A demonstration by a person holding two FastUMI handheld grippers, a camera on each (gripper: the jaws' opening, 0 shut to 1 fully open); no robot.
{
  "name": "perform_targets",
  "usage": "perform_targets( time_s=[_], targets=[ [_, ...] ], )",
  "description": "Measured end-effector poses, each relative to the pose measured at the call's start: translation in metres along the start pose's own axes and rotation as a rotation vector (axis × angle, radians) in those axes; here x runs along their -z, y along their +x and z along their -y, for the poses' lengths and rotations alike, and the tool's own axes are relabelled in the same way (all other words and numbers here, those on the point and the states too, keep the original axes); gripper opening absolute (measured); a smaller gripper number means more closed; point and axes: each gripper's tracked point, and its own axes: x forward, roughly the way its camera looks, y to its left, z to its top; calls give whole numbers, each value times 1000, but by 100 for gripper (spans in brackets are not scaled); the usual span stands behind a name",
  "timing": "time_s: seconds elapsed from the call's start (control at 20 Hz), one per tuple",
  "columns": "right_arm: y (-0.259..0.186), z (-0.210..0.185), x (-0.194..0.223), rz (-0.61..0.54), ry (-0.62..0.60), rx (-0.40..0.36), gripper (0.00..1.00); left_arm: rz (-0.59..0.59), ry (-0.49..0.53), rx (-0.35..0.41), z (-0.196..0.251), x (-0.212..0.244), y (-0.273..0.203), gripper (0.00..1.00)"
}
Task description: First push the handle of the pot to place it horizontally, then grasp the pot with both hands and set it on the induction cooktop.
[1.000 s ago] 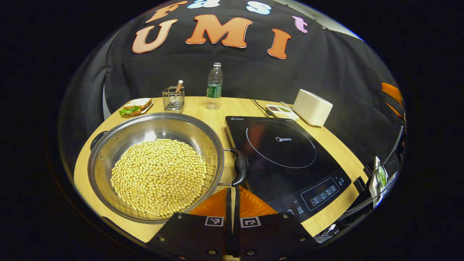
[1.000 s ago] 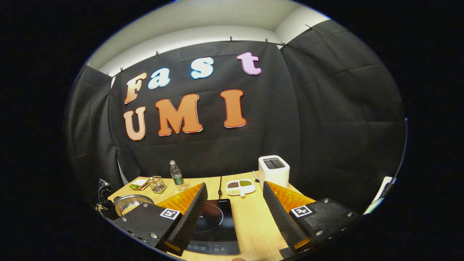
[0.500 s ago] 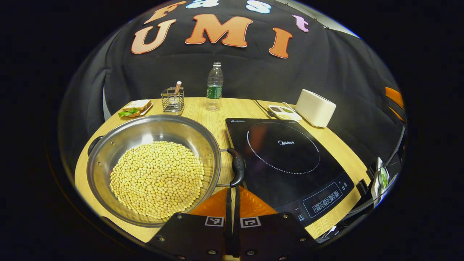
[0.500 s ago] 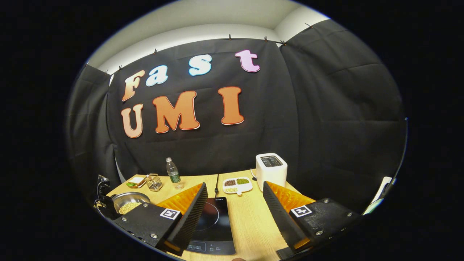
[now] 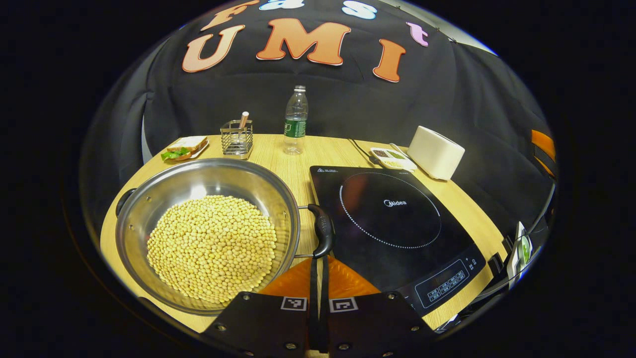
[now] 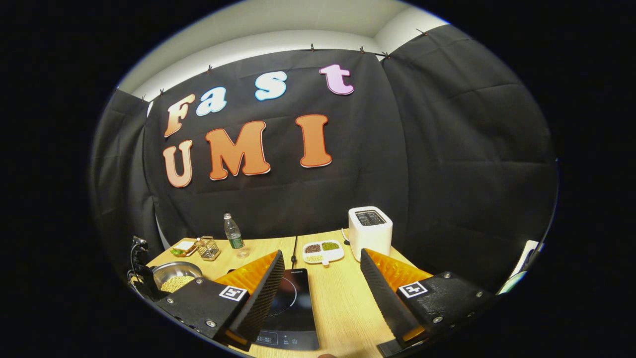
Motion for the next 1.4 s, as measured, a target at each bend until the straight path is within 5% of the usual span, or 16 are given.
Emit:
perform_targets(
  time_s=[1.15, 1.4],
  targets=[
    [-5, -30, -5, 13, -22, -13, 95, 16, -19, 8, -2, -19, 13, 2],
    [-4, -49, -9, 14, -35, -26, 95, 124, 23, 2, -12, -50, -19, 2]
  ],
)
